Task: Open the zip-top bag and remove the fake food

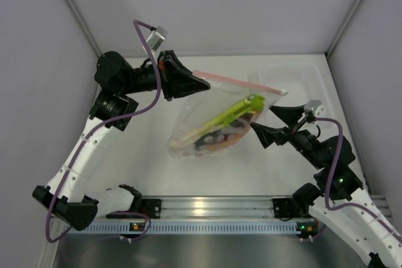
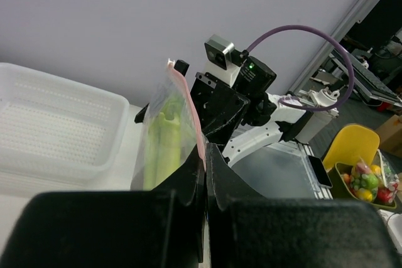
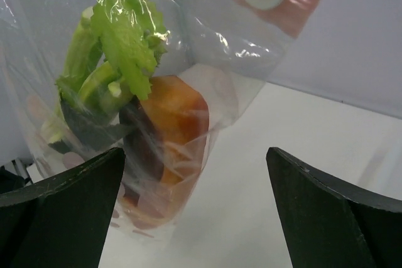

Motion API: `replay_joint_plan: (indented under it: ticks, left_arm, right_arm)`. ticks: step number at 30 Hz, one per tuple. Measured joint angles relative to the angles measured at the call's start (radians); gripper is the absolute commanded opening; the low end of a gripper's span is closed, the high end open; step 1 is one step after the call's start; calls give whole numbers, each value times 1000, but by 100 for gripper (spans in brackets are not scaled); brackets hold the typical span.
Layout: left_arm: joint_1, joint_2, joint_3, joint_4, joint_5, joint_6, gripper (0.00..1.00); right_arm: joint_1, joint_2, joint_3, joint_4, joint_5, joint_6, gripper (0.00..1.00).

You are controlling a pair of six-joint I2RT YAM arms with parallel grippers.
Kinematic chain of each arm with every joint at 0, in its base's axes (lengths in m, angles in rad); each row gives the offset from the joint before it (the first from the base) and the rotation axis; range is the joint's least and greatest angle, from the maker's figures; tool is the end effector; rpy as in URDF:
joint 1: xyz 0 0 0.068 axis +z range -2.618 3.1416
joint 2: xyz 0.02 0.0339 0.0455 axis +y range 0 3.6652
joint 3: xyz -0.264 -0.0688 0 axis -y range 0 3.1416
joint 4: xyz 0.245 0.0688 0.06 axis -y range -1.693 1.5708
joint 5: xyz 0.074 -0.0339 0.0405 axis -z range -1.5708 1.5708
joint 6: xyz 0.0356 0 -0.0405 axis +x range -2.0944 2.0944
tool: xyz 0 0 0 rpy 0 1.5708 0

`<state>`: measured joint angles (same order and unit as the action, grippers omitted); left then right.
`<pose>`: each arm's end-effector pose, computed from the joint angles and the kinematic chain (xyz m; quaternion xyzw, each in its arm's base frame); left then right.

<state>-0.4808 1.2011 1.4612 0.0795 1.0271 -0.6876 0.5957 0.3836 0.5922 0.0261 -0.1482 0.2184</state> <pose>0.1926 -0.1348 0.5114 0.3470 0.5417 -0.6288 0.4367 0.0870 0.0653 0.3471 -0.1729 0.5959 0.3521 0.7008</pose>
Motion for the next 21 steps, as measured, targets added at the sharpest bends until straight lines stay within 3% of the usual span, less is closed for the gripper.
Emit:
replay_joint_plan:
  ticks: [5, 10, 14, 16, 21]
  left_arm:
    - [-8, 0, 2, -2, -6, -14, 0]
    - [-13, -2, 2, -4, -7, -13, 0]
    - [-13, -17, 2, -5, -14, -3, 0]
    - [-13, -23, 2, -5, -17, 4, 0]
    - [-13, -25, 1, -6, -26, 10, 0]
  right_arm:
    - [-9, 114, 35, 83, -91, -15, 96]
    - [-125, 159, 27, 257, -284, 52, 76]
    - [-338, 232, -24, 596, -498, 292, 74]
    - [-410, 293, -57, 778, -573, 414, 66]
    - [-457, 452, -66, 1069, -702, 669, 65]
